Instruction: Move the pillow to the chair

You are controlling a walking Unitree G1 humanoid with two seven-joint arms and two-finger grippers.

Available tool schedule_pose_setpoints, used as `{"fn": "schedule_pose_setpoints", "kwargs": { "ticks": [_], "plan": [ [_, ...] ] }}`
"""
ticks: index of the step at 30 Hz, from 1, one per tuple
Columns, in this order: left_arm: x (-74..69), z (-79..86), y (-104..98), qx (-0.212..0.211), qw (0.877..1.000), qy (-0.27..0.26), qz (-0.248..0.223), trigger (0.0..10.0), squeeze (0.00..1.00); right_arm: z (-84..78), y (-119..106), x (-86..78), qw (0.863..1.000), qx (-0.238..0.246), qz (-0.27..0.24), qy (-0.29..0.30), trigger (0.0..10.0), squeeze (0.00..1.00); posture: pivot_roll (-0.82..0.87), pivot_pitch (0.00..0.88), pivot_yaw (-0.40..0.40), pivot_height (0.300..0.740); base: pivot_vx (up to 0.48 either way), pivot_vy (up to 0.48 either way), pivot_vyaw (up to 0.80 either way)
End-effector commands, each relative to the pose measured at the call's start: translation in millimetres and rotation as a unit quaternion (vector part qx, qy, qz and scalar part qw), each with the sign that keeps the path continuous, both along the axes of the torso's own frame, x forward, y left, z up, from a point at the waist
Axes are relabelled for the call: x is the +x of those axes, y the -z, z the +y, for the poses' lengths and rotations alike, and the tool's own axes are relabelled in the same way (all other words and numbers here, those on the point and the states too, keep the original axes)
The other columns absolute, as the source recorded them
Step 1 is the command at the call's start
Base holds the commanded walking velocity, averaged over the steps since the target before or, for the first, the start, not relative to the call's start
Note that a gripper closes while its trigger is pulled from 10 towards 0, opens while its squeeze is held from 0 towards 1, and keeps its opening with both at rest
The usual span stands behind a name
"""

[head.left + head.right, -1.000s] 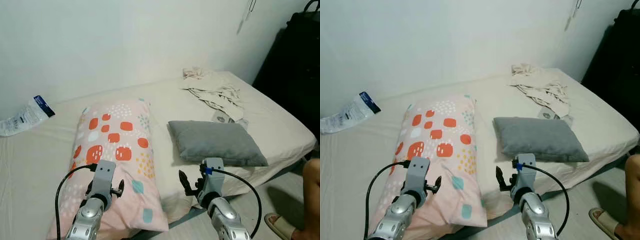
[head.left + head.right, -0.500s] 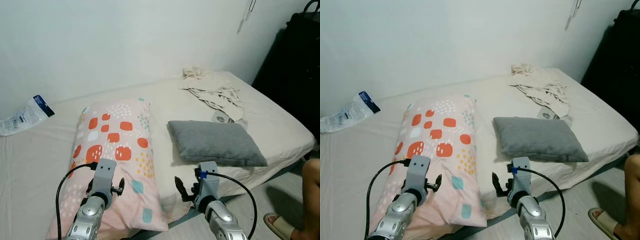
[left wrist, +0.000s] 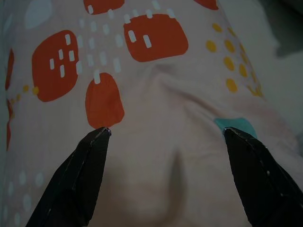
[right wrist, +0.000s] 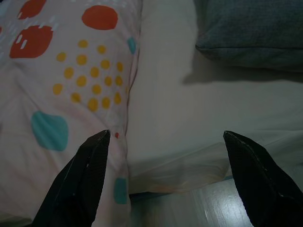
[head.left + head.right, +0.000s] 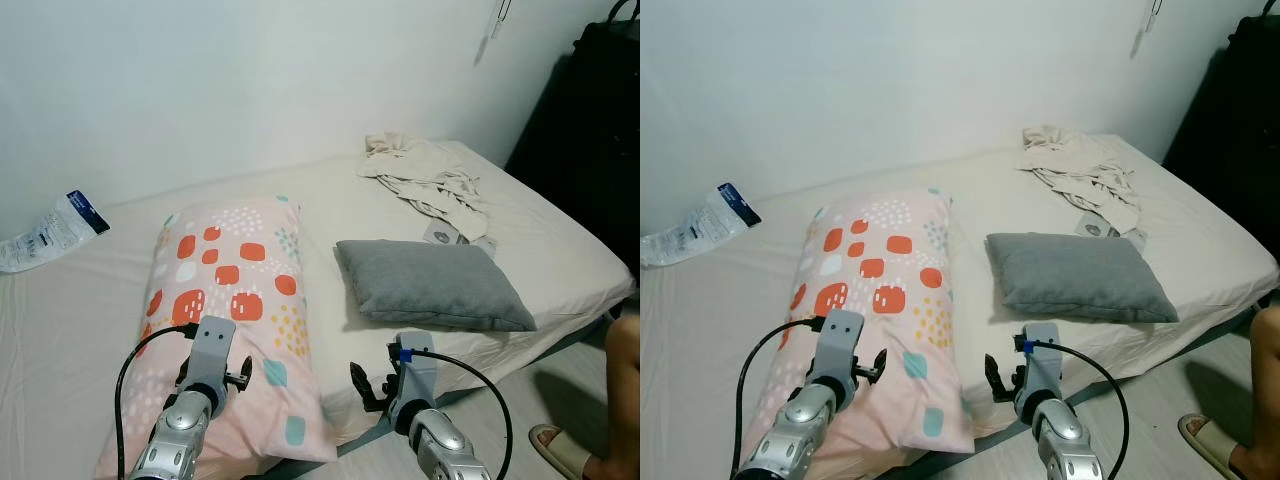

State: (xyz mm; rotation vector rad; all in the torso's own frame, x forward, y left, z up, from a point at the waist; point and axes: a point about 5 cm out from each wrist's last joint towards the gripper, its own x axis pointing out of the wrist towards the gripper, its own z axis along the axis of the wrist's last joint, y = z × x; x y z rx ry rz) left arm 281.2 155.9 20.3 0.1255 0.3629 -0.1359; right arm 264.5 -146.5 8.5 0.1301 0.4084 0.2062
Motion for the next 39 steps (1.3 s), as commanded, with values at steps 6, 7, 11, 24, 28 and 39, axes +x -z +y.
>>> {"fn": "schedule_pose_setpoints", "kwargs": {
  "ticks": [6, 7, 11, 24, 28, 39],
  "plan": [
    [-2.5, -0.6, 5, 0.0, 1.0, 0.003, 0.012, 10.0, 0.0, -0.2, 3, -0.4, 1.0, 0.0, 0.01, 0.005, 10.0, 0.0, 0.01, 0.103, -0.025, 0.74, 0.0, 0.0, 0.0],
    [-2.7, -0.4, 5, 0.001, 1.0, 0.003, 0.012, 10.0, 0.0, -0.1, 3, -0.4, 1.0, 0.0, 0.01, 0.006, 10.0, 0.0, 0.01, 0.103, -0.025, 0.74, 0.0, 0.0, 0.0],
    [-2.8, -1.3, 5, 0.003, 1.0, 0.003, 0.011, 10.0, 0.0, -2.1, 2, 1.2, 1.0, -0.002, 0.008, 0.008, 10.0, 0.0, 0.02, 0.102, -0.029, 0.74, 0.0, 0.0, 0.0],
    [-0.6, 2.6, 1, 0.005, 1.0, -0.024, -0.007, 10.0, 0.0, -6.1, 2, 5.7, 1.0, -0.012, 0.01, 0.002, 10.0, 0.0, 0.02, 0.076, -0.066, 0.74, 0.0, 0.0, 0.0],
    [-2.1, 4.7, 2, 0.009, 1.0, -0.026, -0.004, 10.0, 0.0, -4.8, 2, 7.0, 1.0, -0.013, 0.012, -0.005, 10.0, 0.0, 0.03, 0.069, -0.077, 0.74, 0.0, 0.0, 0.0],
    [-12.9, 3.6, 12, -0.003, 1.0, -0.012, 0.026, 10.0, 0.0, -2.4, 6, 3.8, 1.0, -0.001, 0.019, -0.007, 10.0, 0.0, 0.04, 0.043, -0.066, 0.74, 0.0, 0.0, 0.0]
  ]
}}
